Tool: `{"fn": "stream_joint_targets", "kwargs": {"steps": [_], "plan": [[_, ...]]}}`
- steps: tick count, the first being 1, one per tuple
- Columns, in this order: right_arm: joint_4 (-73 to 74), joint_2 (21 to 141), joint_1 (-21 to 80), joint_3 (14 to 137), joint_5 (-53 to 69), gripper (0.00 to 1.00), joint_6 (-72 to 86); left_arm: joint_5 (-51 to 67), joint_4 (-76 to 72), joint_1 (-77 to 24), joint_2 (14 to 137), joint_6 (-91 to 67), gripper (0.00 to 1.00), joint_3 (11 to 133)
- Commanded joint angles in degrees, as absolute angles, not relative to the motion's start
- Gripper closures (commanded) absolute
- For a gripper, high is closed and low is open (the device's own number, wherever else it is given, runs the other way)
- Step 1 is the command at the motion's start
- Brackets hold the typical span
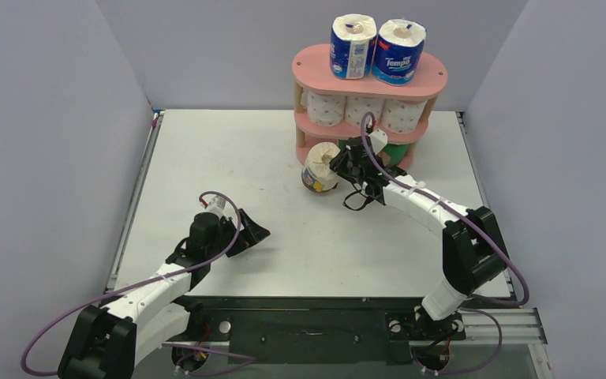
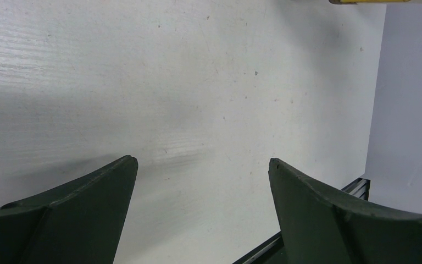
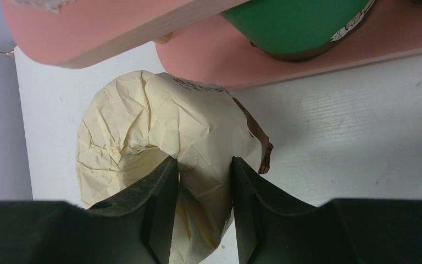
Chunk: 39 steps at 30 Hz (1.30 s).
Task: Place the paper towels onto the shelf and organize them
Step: Pick up the paper towel from the center of the board.
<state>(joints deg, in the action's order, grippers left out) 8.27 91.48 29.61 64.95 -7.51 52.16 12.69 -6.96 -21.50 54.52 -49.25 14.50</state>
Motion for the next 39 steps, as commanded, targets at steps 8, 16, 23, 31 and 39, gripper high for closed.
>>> {"fn": "stream_joint_targets", "kwargs": {"steps": [8,16,23,31,39], "plan": [[1.46,96.48,30.03,70.99,-13.92,0.66,57.36,14.27,-7.55,-20.85,53.53,-48.53,0.12,15.17],[0.49,98.92,30.81,72.72,-17.13,0.67,60.05,15.06,-7.62,-20.31,53.33,-48.24,0.12,15.12],[0.50,100.53,31.50,75.18,-19.04,0.67,61.90,15.42,-7.94,-20.26,53.42,-48.20,0.12,15.12],[0.53,102.26,31.51,76.03,-19.87,0.67,64.20,15.72,-8.21,-20.21,53.43,-48.30,0.12,15.07],[0.52,103.15,31.49,76.15,-22.13,0.67,66.15,16.23,-9.14,-20.21,54.21,-48.62,0.12,15.16]]}}
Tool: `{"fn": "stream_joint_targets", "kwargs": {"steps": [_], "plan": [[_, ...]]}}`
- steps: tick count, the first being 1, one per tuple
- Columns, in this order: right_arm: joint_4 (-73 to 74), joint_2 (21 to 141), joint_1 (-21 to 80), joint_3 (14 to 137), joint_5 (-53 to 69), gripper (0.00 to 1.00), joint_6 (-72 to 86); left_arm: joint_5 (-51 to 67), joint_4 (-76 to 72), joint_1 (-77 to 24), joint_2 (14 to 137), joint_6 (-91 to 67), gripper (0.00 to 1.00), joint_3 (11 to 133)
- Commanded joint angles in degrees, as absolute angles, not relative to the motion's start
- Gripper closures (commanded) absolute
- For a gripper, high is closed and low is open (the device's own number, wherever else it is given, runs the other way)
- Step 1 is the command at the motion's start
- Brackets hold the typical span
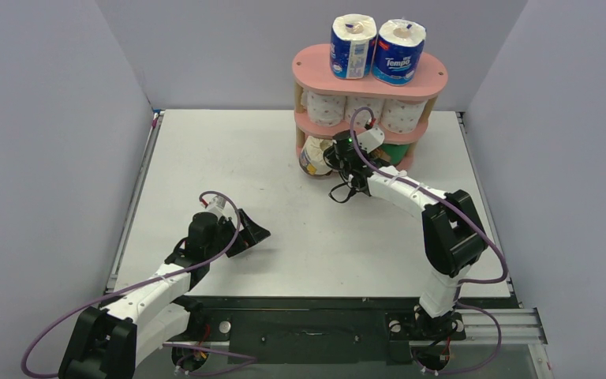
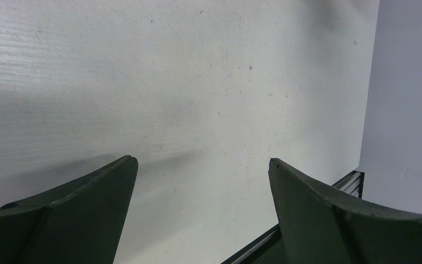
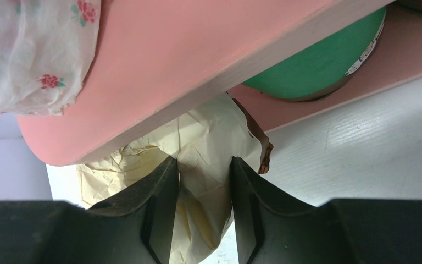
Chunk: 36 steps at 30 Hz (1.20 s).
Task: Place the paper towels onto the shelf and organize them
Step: Pick up the paper towel from the center of the board, then place the paper towel on the shelf.
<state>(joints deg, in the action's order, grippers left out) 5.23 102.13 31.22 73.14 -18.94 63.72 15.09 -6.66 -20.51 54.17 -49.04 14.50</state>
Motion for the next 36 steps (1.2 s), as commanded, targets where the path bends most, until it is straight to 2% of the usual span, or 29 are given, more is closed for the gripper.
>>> {"fn": "stream_joint_targets", "kwargs": {"steps": [1,36], "plan": [[0.52,103.30,31.48,76.30,-22.41,0.66,66.59,16.29,-9.21,-20.21,54.26,-48.66,0.12,15.24],[-3.42,107.42,31.69,77.67,-25.06,0.64,68.93,15.25,-6.25,-20.25,51.86,-48.35,0.12,16.08]]}}
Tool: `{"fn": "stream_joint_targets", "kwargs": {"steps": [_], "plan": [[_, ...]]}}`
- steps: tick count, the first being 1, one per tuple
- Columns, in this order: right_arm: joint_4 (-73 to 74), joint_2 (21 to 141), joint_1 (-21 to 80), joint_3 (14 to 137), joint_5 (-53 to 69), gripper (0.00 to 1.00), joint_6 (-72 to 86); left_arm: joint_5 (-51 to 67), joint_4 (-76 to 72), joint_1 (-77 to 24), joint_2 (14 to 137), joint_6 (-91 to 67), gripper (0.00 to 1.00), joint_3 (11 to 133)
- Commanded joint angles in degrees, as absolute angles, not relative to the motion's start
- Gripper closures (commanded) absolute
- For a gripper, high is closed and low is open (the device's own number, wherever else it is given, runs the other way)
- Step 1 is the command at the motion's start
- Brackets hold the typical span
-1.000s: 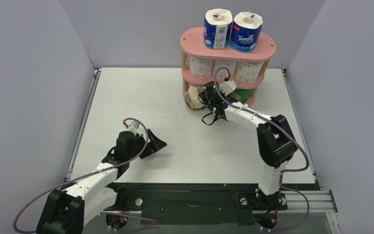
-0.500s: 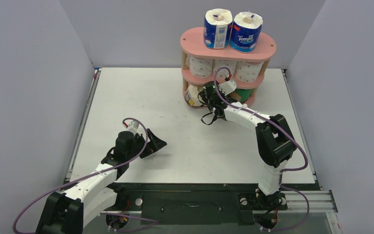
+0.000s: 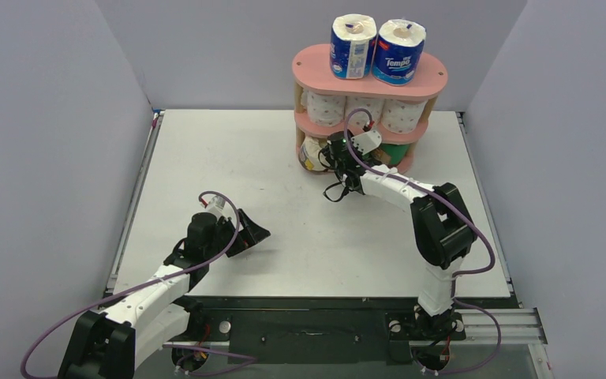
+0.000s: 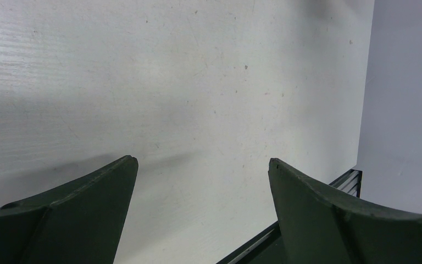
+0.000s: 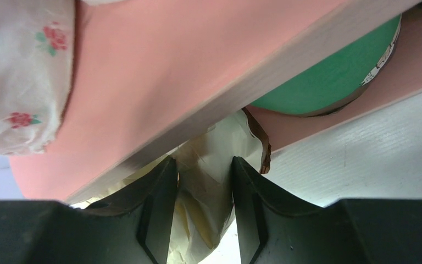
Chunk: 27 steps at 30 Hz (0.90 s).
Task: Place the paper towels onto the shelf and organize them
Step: Place the paper towel on the shelf.
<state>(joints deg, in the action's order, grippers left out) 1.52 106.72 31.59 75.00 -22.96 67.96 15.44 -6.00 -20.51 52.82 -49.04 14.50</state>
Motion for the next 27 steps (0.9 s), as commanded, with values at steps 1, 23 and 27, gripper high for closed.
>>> {"fn": "stream_joint_targets", "kwargs": {"steps": [1,23,27], "plan": [[-3.47,107.58,31.61,77.64,-25.06,0.64,68.92,15.23,-6.24,-20.28,51.92,-48.39,0.12,16.08],[-4.75,106.66,30.02,75.06,-20.50,0.51,68.69,15.74,-9.91,-21.09,55.72,-50.01,0.12,17.07],[-5.06,105.79,29.61,74.33,-20.32,0.50,68.64,15.38,-11.53,-22.06,57.43,-51.29,0.12,18.42]]}}
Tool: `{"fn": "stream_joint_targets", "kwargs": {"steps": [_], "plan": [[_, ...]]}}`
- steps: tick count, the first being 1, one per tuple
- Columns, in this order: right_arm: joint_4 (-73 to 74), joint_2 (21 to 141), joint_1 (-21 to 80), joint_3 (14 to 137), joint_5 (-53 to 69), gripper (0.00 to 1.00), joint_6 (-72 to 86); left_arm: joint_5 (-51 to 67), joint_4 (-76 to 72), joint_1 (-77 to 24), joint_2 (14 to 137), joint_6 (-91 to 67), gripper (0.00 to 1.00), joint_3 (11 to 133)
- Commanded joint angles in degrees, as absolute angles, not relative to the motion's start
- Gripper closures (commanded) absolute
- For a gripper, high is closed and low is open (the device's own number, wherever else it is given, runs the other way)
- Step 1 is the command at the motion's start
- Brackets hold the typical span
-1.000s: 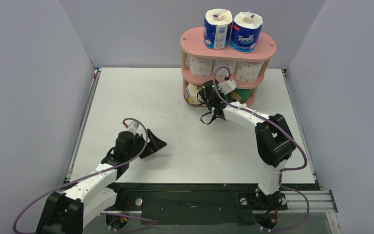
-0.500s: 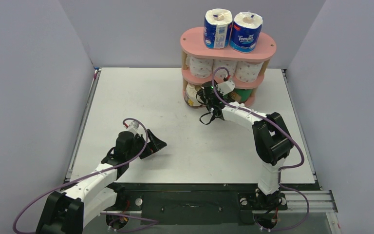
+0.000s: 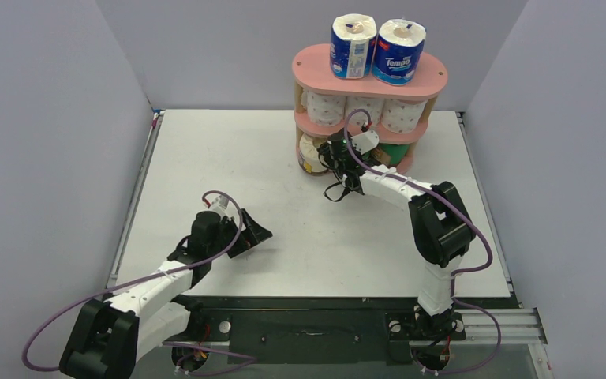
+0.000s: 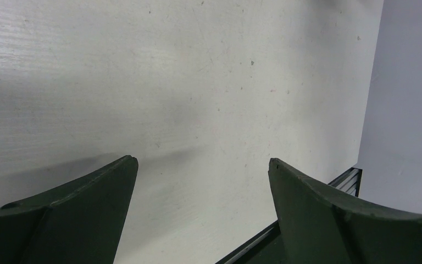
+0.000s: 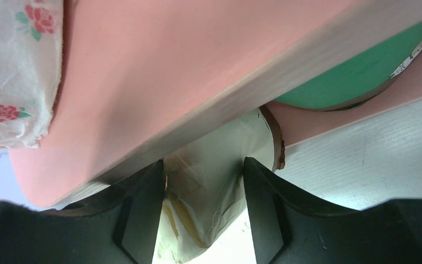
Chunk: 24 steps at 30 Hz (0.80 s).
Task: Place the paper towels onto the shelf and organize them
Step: Place the paper towel on the shelf.
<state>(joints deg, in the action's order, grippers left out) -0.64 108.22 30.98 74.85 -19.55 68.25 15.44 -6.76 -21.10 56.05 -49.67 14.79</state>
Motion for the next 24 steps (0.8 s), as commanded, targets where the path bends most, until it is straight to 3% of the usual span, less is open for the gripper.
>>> {"fn": "stream_joint_targets", "kwargs": {"steps": [1,11,24], "plan": [[-5.08,105.57,29.44,74.21,-20.31,0.50,68.64,15.29,-11.87,-22.35,58.48,-51.83,0.12,18.83],[-6.32,103.73,27.39,71.70,-17.53,0.50,68.71,9.60,-15.74,-26.88,74.61,-52.77,0.15,35.89],[-5.96,103.24,24.47,72.05,-11.41,0.50,66.59,2.48,-32.77,-29.16,93.69,-50.36,0.17,43.33]]}}
